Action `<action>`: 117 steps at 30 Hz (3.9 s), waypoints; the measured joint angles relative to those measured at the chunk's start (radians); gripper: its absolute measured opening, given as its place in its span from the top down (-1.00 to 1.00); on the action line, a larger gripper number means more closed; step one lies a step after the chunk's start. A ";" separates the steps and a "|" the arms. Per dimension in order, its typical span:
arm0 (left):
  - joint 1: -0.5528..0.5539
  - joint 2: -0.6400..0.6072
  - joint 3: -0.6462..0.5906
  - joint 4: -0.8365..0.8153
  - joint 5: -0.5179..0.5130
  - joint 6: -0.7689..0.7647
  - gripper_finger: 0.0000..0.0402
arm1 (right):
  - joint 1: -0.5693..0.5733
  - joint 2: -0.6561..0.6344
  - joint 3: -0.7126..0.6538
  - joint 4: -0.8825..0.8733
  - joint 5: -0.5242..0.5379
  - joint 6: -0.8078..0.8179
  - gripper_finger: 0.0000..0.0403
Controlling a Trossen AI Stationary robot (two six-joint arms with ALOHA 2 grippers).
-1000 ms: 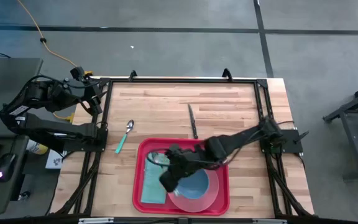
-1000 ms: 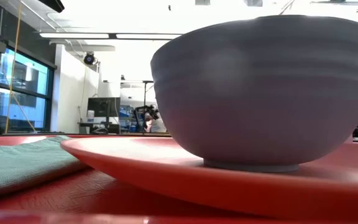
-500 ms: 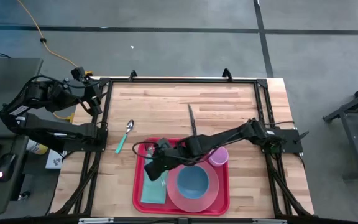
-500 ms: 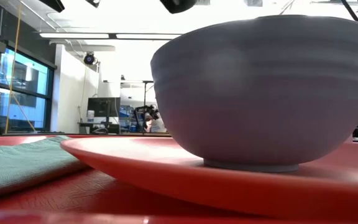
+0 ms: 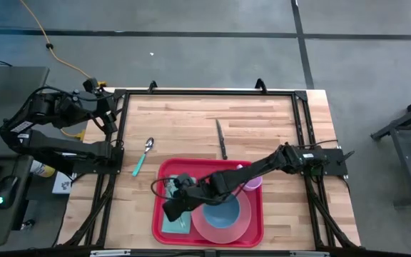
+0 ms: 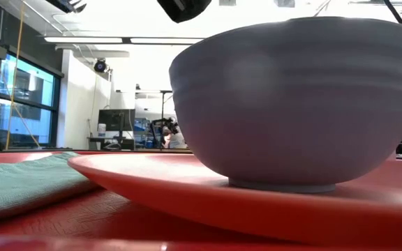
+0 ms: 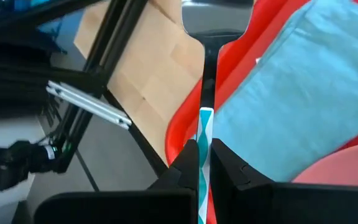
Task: Set up tray
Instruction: Put the blue patterned fork on the blue napkin
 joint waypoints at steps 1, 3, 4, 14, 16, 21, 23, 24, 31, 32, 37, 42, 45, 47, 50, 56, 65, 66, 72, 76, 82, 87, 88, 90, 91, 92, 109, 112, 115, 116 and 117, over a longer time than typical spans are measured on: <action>0.000 0.000 0.000 0.000 0.003 -0.002 -0.32 | 0.007 0.000 0.000 0.002 0.015 0.010 1.00; 0.000 0.000 0.000 0.000 0.006 -0.003 -0.32 | 0.021 0.000 0.000 0.007 0.040 0.027 1.00; 0.000 0.000 0.000 0.000 0.006 -0.003 -0.32 | 0.029 0.000 0.000 0.005 0.046 0.034 1.00; 0.000 0.000 0.000 0.000 0.007 -0.027 -0.32 | 0.043 0.058 0.000 0.047 0.010 0.069 1.00; 0.000 0.000 0.000 0.000 0.007 -0.028 -0.32 | 0.040 0.066 0.000 0.064 0.003 0.069 1.00; 0.000 0.000 0.000 0.000 0.008 -0.032 -0.32 | 0.028 0.079 0.000 0.044 -0.010 0.072 1.00; 0.000 0.000 0.000 0.000 0.008 -0.046 -0.32 | 0.021 0.088 0.000 0.041 -0.014 0.083 1.00; 0.000 0.000 0.000 0.000 0.008 -0.054 -0.32 | 0.018 0.091 0.000 0.031 -0.018 0.089 1.00; 0.000 0.000 0.000 0.000 0.008 -0.079 -0.32 | -0.004 0.092 0.000 -0.050 -0.028 0.101 1.00; 0.000 0.000 0.000 0.000 0.009 -0.081 -0.32 | -0.007 0.092 0.000 -0.051 -0.037 0.102 1.00; 0.000 0.000 0.000 -0.001 0.010 -0.082 -0.32 | -0.011 0.097 0.000 -0.055 -0.048 0.104 1.00; 0.000 0.000 0.000 -0.001 0.010 -0.082 -0.32 | -0.016 0.098 0.000 -0.054 -0.073 0.097 1.00; 0.000 0.000 0.000 -0.001 0.010 -0.081 -0.32 | -0.023 0.098 0.000 -0.054 -0.080 0.093 1.00; 0.000 0.000 0.000 -0.001 0.010 -0.081 -0.32 | -0.024 0.098 0.000 -0.047 -0.083 0.092 1.00; 0.000 0.000 0.000 -0.001 0.010 -0.081 -0.32 | -0.022 0.098 0.000 -0.048 -0.085 0.091 1.00; 0.000 0.000 0.000 -0.003 0.010 -0.078 -0.32 | -0.022 0.098 0.000 -0.044 -0.096 0.092 1.00; 0.000 0.000 0.000 -0.006 0.010 -0.078 -0.32 | -0.029 0.098 0.000 -0.036 -0.138 0.086 0.87; 0.000 0.000 0.000 -0.006 0.010 -0.078 -0.32 | -0.030 0.098 0.000 -0.035 -0.134 0.086 0.85; 0.000 0.000 0.000 -0.009 0.010 -0.078 -0.32 | -0.032 0.098 0.000 -0.034 -0.133 0.089 0.77; 0.000 0.000 0.000 -0.009 0.010 -0.078 -0.32 | -0.034 0.098 0.000 -0.033 -0.134 0.086 0.77; 0.000 0.000 0.000 -0.009 0.010 -0.078 -0.32 | -0.042 0.098 0.000 0.028 -0.135 0.036 0.76; 0.000 0.000 0.000 -0.006 0.035 -0.078 -0.32 | -0.065 0.098 0.000 0.100 -0.162 -0.038 0.76; 0.000 0.000 0.000 -0.006 0.044 -0.078 -0.32 | -0.070 0.098 0.000 0.105 -0.163 -0.052 0.76; 0.000 0.000 0.000 -0.008 0.063 -0.078 -0.32 | -0.081 0.094 0.000 0.103 -0.163 -0.094 0.76; 0.000 0.000 0.000 -0.008 0.071 -0.078 -0.32 | -0.086 0.091 0.000 0.098 -0.162 -0.121 0.76; 0.000 0.000 0.000 -0.009 0.080 -0.078 -0.32 | -0.092 0.087 0.000 0.098 -0.160 -0.149 0.76; 0.000 -0.006 0.000 -0.051 0.091 -0.124 -0.32 | -0.152 -0.255 0.003 -0.575 0.303 -0.410 0.76; 0.000 -0.006 0.000 -0.054 0.091 -0.130 -0.32 | -0.173 -0.315 0.002 -0.805 0.323 -0.359 0.75; 0.000 -0.005 0.000 -0.064 0.099 -0.131 -0.32 | -0.191 -0.410 -0.057 -0.782 0.351 -0.417 0.70; 0.000 -0.005 0.000 -0.069 0.107 -0.132 -0.32 | -0.199 -0.445 -0.080 -0.770 0.364 -0.425 0.69; 0.000 -0.005 0.000 -0.073 0.114 -0.134 -0.32 | -0.208 -0.480 -0.102 -0.785 0.365 -0.421 0.67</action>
